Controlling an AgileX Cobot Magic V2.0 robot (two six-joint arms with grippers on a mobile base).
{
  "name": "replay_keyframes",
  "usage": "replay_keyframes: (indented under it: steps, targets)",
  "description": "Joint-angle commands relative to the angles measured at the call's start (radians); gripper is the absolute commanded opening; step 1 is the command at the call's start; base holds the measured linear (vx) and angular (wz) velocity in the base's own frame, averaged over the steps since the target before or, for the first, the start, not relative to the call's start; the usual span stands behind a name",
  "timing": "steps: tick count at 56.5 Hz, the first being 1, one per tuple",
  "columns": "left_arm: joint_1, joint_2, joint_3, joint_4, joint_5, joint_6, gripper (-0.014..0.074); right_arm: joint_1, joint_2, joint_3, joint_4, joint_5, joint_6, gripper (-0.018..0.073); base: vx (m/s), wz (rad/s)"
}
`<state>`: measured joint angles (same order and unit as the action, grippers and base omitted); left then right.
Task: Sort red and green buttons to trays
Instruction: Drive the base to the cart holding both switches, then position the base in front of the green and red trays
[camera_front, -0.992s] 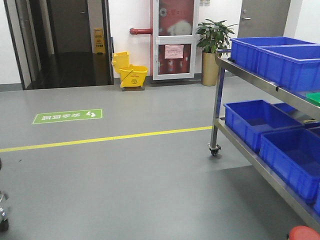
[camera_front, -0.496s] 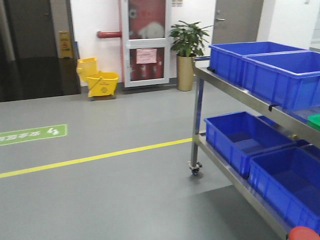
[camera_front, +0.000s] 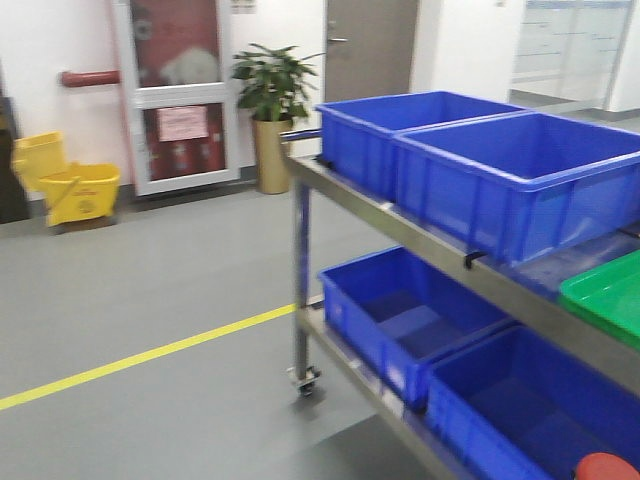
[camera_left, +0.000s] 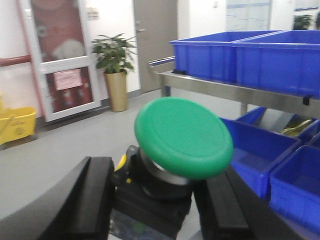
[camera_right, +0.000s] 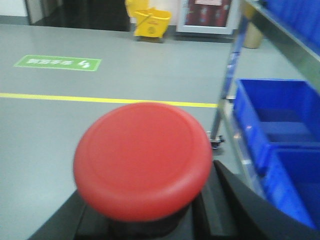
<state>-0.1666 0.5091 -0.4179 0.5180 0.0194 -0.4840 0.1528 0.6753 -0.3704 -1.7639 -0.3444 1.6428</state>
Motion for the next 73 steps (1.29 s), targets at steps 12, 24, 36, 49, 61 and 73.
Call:
replay_keyframes:
  steps: [12, 24, 36, 49, 61, 73]
  targets:
    - [-0.005, 0.003, -0.034, -0.008, -0.08, -0.008, 0.0, -0.004, -0.002, -0.033, -0.011, 0.017, -0.001, -0.0008, 0.52, -0.63]
    - [-0.005, 0.003, -0.034, -0.008, -0.08, -0.008, 0.0, -0.004, -0.002, -0.033, -0.011, 0.024, -0.001, -0.0008, 0.45, -0.78]
    - [-0.005, 0.003, -0.034, -0.008, -0.08, -0.008, 0.0, -0.004, -0.002, -0.033, -0.011, 0.024, -0.001, -0.0008, 0.38, -0.99]
    - [-0.005, 0.003, -0.034, -0.008, -0.08, -0.008, 0.0, -0.005, -0.002, -0.033, -0.011, 0.023, -0.001, -0.0008, 0.3, -1.05]
    - [-0.005, 0.003, -0.034, -0.008, -0.08, -0.008, 0.0, -0.005, -0.002, -0.033, -0.011, 0.023, -0.001, -0.0008, 0.19, -0.62]
    - [-0.005, 0.003, -0.034, -0.008, -0.08, -0.008, 0.0, -0.003, -0.002, -0.033, -0.011, 0.023, -0.001, -0.0008, 0.09, -0.31]
